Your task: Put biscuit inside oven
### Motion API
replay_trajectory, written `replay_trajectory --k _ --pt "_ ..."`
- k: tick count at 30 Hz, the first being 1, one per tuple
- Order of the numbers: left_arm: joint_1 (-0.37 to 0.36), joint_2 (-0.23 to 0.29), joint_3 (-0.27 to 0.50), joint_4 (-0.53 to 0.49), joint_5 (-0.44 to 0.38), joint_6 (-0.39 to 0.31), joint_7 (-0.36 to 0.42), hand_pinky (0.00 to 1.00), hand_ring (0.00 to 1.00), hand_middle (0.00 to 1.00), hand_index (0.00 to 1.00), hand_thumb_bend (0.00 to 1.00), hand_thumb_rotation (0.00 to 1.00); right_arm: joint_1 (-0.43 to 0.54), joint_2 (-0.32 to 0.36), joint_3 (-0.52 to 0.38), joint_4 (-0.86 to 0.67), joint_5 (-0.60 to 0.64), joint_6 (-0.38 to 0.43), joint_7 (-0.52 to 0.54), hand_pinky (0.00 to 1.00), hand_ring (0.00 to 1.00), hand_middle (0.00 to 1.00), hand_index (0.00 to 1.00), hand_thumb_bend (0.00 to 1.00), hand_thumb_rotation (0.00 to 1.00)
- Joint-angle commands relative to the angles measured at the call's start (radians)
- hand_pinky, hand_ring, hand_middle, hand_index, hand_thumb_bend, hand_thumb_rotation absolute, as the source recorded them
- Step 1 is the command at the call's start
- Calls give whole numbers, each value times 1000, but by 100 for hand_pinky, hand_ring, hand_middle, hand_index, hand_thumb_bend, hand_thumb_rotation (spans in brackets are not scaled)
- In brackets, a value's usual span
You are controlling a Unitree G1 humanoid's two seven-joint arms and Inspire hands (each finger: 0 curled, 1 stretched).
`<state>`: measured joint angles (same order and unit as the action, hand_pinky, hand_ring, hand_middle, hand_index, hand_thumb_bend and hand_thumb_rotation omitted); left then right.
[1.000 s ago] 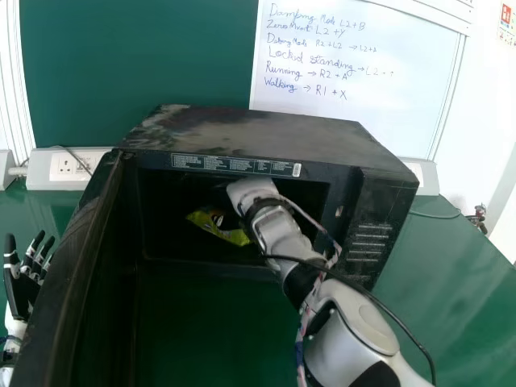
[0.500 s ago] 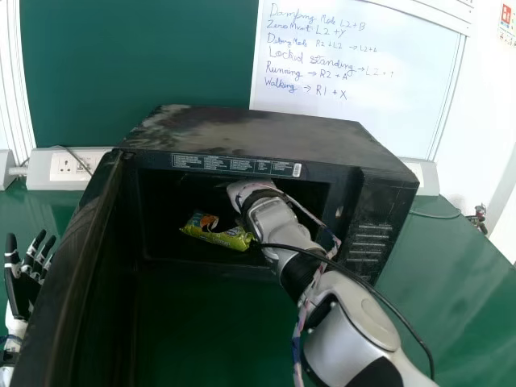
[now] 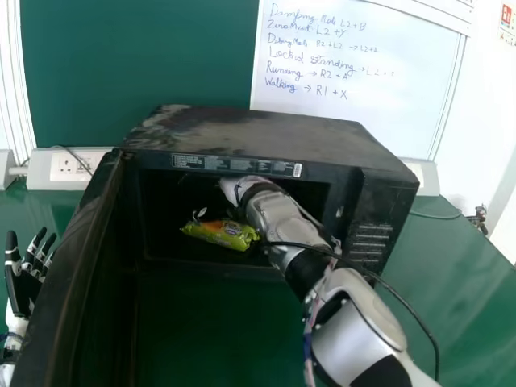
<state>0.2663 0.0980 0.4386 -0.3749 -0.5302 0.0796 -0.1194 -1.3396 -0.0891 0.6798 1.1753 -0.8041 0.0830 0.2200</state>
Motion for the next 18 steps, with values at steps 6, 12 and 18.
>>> replay_trajectory --k 6,12,18 --pt "-11 17 3 17 -8 5 -10 83 88 90 94 96 63 123 -49 -47 -152 37 28 -13 92 100 100 100 100 60" --pt "-16 21 6 24 -17 7 -13 83 88 90 94 97 62 222 -95 -58 -292 36 19 -7 93 100 100 100 99 73" --pt "-22 28 8 39 -13 -3 -24 84 89 91 95 97 62 289 -129 -60 -400 24 34 15 93 100 100 100 100 77"
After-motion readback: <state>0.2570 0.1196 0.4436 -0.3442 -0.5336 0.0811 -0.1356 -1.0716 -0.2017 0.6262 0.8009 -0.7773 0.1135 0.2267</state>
